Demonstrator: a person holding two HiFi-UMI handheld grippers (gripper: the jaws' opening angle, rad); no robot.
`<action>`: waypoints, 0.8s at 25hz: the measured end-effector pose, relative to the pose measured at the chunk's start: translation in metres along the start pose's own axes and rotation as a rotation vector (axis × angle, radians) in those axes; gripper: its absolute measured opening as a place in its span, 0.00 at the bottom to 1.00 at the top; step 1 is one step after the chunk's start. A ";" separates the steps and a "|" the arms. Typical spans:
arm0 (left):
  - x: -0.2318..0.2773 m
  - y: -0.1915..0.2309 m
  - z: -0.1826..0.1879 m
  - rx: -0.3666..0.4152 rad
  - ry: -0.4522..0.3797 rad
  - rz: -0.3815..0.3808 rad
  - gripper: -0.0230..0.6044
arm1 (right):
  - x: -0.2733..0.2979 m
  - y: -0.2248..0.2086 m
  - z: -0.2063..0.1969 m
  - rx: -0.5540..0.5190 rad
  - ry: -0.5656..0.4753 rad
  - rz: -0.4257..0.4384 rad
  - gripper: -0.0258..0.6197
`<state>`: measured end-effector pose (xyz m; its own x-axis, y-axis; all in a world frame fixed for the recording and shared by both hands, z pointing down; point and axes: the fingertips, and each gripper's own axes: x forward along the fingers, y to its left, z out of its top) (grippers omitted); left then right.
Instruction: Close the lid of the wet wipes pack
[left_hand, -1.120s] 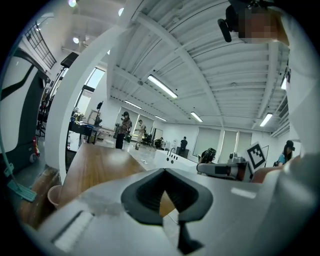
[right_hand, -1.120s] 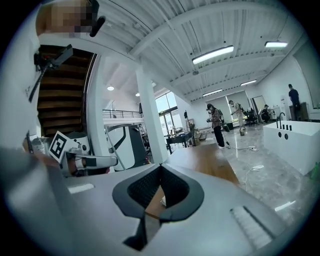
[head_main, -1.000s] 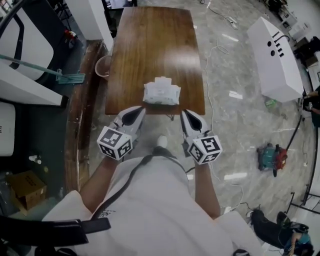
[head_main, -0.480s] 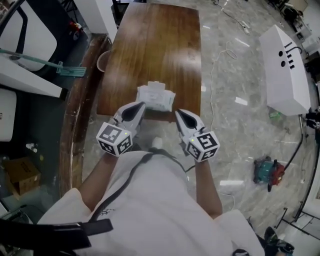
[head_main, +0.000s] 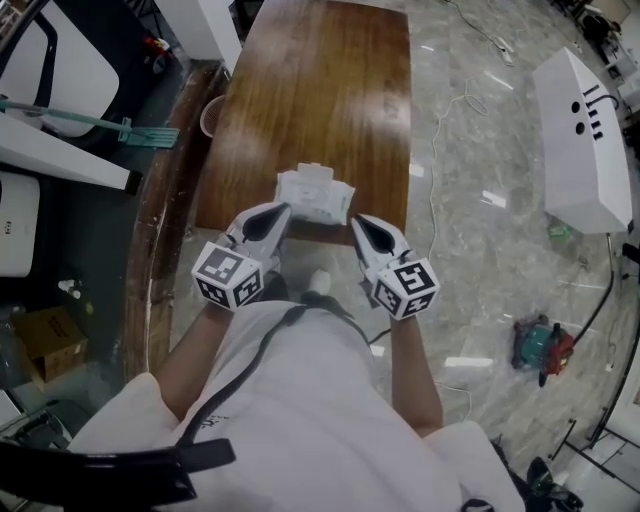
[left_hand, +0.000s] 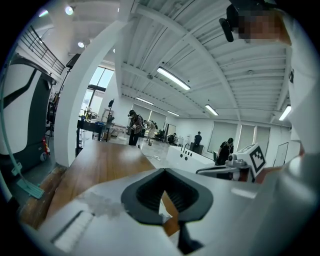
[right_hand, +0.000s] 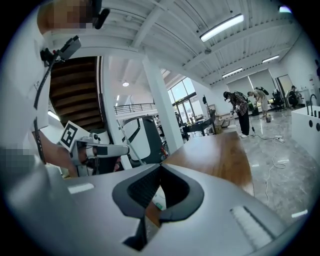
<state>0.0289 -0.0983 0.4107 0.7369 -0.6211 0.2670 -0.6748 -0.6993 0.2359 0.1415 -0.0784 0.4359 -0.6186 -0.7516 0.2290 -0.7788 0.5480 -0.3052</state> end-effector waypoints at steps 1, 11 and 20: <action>0.003 0.003 0.002 0.000 0.000 -0.003 0.04 | 0.002 -0.003 0.001 0.004 -0.001 -0.008 0.05; 0.016 0.042 0.013 0.003 0.038 -0.044 0.04 | 0.040 -0.017 0.011 0.023 -0.002 -0.067 0.05; 0.033 0.071 -0.004 0.000 0.101 -0.083 0.04 | 0.079 -0.036 -0.002 0.015 0.022 -0.097 0.05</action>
<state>0.0054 -0.1673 0.4404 0.7823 -0.5222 0.3395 -0.6118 -0.7468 0.2608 0.1201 -0.1569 0.4668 -0.5425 -0.7927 0.2782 -0.8336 0.4670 -0.2948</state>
